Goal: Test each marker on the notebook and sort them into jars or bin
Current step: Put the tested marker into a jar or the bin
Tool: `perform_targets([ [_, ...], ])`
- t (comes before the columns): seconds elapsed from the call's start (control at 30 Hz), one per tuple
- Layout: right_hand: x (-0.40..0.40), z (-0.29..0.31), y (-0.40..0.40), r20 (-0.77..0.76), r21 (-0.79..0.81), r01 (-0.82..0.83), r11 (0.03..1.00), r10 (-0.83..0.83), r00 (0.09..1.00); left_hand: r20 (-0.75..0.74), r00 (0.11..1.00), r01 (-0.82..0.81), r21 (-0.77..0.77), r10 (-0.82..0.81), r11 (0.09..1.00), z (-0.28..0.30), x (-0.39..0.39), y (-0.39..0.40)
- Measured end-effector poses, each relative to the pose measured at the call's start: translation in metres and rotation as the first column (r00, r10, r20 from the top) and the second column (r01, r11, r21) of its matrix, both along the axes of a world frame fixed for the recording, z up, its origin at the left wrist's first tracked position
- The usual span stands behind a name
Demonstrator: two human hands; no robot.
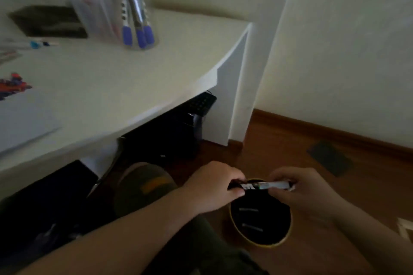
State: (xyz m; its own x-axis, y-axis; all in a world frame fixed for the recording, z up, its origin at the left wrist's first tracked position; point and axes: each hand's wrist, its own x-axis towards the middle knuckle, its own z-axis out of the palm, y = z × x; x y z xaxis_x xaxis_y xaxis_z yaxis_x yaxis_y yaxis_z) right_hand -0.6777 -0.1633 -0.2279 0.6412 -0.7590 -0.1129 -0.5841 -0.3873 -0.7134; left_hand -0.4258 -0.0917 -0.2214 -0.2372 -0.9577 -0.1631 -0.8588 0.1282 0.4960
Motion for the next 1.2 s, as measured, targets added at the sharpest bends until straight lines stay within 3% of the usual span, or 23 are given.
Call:
perform_targets([
  [0.17,-0.055,-0.077,0.01,-0.15,-0.005,0.144,0.99,-0.143,0.978,0.029,0.999,0.017,0.218,-0.024,0.976,-0.067,-0.069,-0.028],
  [0.3,-0.06,-0.083,0.0,-0.235,-0.028,0.146,0.989,-0.148,0.961,0.043,0.999,-0.005,0.172,-0.002,0.985,-0.063,-0.073,-0.042],
  [0.4,-0.043,-0.065,-0.023,-0.201,-0.146,0.142,0.979,-0.169,0.965,-0.002,1.0,-0.015,0.049,0.015,0.999,-0.016,-0.045,-0.046],
  [0.5,0.009,-0.009,-0.044,-0.005,-0.297,0.078,0.952,-0.084,0.996,-0.009,0.997,-0.072,-0.142,0.071,0.987,0.066,0.003,-0.035],
  [0.6,0.096,0.067,-0.052,0.217,-0.43,0.007,0.903,0.096,0.971,-0.044,0.972,-0.232,-0.361,0.232,0.903,0.157,0.071,-0.006],
  [0.73,0.226,0.151,-0.032,0.33,-0.539,-0.173,0.824,0.396,0.857,0.0,0.848,-0.451,-0.522,0.529,0.724,0.217,0.182,0.032],
  [0.87,0.362,0.183,-0.012,0.255,-0.57,-0.384,0.727,0.601,0.758,0.164,0.669,-0.602,-0.452,0.725,0.658,0.204,0.308,0.067],
  [1.03,0.502,0.185,0.011,-0.001,-0.531,-0.57,0.627,0.672,0.741,0.246,0.464,-0.735,-0.429,0.851,0.525,0.176,0.416,0.126],
  [1.13,0.557,0.177,0.016,-0.023,-0.498,-0.576,0.648,0.654,0.756,0.256,0.357,-0.764,-0.474,0.898,0.438,0.164,0.456,0.152],
  [1.2,0.579,0.166,0.018,0.013,-0.469,-0.546,0.694,0.624,0.782,0.249,0.36,-0.742,-0.508,0.899,0.438,0.152,0.471,0.159],
])
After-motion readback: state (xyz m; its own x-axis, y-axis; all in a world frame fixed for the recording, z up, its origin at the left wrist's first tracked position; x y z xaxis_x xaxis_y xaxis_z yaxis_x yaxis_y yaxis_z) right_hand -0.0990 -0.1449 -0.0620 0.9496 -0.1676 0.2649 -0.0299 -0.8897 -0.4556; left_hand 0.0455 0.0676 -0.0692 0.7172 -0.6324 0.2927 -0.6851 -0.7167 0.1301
